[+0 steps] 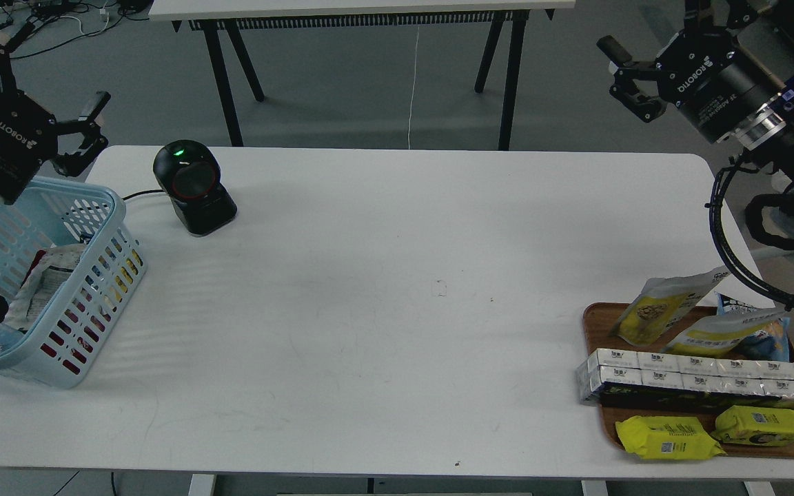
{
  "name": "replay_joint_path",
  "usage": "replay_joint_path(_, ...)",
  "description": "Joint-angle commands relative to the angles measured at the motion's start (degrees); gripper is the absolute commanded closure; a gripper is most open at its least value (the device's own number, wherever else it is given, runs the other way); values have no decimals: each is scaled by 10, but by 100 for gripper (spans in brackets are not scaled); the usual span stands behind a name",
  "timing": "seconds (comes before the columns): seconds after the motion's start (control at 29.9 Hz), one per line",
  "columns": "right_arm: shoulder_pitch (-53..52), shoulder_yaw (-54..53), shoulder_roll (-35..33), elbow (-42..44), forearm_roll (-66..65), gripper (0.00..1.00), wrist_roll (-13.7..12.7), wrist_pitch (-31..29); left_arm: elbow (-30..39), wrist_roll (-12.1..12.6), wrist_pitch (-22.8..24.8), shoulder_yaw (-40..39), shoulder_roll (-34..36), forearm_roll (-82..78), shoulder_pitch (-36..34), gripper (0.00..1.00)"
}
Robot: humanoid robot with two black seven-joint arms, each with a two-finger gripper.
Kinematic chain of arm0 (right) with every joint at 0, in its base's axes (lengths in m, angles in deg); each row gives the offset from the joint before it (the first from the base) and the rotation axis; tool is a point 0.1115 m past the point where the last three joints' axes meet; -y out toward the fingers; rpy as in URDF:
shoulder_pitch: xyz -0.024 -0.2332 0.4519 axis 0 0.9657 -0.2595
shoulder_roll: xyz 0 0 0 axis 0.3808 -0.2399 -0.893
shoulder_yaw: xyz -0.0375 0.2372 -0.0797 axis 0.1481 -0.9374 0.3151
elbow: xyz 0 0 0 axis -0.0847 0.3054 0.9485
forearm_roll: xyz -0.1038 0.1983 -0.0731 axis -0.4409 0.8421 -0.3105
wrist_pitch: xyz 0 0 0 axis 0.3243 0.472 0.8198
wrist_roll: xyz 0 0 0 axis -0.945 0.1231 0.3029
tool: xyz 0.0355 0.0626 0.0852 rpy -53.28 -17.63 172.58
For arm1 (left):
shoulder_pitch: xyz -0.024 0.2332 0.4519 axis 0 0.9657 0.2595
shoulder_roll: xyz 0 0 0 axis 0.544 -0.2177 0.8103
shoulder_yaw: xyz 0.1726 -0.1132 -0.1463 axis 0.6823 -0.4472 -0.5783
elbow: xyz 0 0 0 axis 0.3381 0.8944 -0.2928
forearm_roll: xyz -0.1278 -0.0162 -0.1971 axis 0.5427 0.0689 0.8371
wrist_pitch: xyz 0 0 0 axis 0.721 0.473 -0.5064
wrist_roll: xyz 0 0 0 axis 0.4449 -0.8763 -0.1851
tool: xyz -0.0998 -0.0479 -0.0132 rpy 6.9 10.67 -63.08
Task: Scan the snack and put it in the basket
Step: 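Move the right gripper up and over toward the wooden tray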
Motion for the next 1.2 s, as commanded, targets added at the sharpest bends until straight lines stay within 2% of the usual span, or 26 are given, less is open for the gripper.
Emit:
replay_joint_path(0.0, -3, 1, 0, -1, -1, 1, 0, 0, 6, 0, 0, 0, 3, 0, 1, 0)
replay_joint_path(0.67, -10, 26, 6, 7, -1, 1, 0, 0, 22, 0, 0, -18, 20, 1, 1, 0)
replay_joint_path(0.9, -22, 36, 27, 5, -11, 1, 0, 0, 27, 0, 0, -19, 24, 1, 3, 0)
replay_joint_path(1.17, -214, 246, -30, -4, -160, 1, 0, 0, 42, 0, 0, -19, 17, 1, 5, 0)
